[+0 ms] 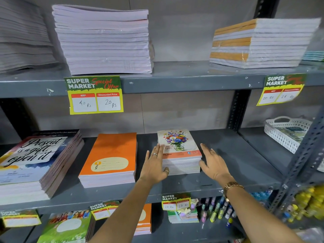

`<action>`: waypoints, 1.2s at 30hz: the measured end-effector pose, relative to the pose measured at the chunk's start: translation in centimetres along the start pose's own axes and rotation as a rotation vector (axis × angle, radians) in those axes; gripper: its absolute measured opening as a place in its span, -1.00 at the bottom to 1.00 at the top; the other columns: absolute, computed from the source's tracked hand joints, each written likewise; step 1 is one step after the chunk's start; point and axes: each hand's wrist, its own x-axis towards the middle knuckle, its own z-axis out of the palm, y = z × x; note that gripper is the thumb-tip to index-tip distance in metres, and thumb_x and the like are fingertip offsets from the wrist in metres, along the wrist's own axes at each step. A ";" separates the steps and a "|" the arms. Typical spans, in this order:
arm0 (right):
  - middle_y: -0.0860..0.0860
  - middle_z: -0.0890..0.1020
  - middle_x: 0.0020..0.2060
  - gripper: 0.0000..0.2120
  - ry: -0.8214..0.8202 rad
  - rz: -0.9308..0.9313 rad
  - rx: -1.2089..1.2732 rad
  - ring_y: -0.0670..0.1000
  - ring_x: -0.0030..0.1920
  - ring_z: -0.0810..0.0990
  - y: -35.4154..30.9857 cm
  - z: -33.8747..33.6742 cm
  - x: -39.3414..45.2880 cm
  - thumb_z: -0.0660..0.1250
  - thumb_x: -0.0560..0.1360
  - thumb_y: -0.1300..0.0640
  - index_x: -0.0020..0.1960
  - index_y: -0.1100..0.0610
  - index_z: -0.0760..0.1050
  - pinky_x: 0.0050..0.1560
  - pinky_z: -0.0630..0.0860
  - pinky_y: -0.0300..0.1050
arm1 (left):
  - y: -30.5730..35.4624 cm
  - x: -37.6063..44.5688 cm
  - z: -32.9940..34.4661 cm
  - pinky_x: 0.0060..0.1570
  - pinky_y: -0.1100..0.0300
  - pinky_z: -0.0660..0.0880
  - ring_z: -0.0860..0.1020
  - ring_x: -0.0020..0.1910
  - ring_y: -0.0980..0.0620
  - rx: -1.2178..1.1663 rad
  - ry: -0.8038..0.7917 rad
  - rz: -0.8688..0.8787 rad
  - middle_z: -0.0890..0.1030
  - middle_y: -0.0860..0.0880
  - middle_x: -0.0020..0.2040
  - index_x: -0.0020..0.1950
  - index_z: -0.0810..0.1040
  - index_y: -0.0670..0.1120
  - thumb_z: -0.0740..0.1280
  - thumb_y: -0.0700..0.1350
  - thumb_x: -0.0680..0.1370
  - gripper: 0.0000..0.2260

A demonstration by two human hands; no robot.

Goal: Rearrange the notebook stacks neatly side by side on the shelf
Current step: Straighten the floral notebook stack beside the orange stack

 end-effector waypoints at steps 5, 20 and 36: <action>0.19 0.66 -0.01 -0.72 0.064 0.091 0.322 0.13 -0.12 0.55 -1.3 0.8 -0.2 0.19 0.53 0.20 0.21 0.16 0.49 -0.10 0.50 -0.10 | 0.6 -0.5 0.2 0.52 -0.07 -0.08 0.15 0.51 -0.12 -0.282 -0.018 -0.093 0.15 -0.10 0.54 0.52 -0.04 -0.11 0.36 -0.12 0.46 -0.23; 0.19 0.70 -0.18 -0.77 0.130 0.262 0.611 0.20 -0.10 0.62 -2.0 1.0 -1.0 0.20 0.50 0.24 -0.10 0.24 0.63 -0.11 0.55 0.02 | 2.4 -1.5 0.0 0.27 0.00 0.45 0.48 0.30 -0.05 -0.685 -0.036 -0.169 0.50 -0.07 0.30 0.39 0.21 -0.01 0.44 -0.20 0.44 -0.39; 0.12 0.69 -0.12 -0.71 0.122 0.196 0.445 0.01 -0.28 0.52 -1.8 1.0 -1.4 0.21 0.52 0.23 0.17 0.12 0.58 -0.35 0.40 -0.28 | 2.0 -1.4 0.2 0.29 -0.03 0.44 0.45 0.33 -0.07 -0.648 -0.081 -0.213 0.48 -0.06 0.33 0.43 0.18 0.00 0.42 -0.22 0.46 -0.37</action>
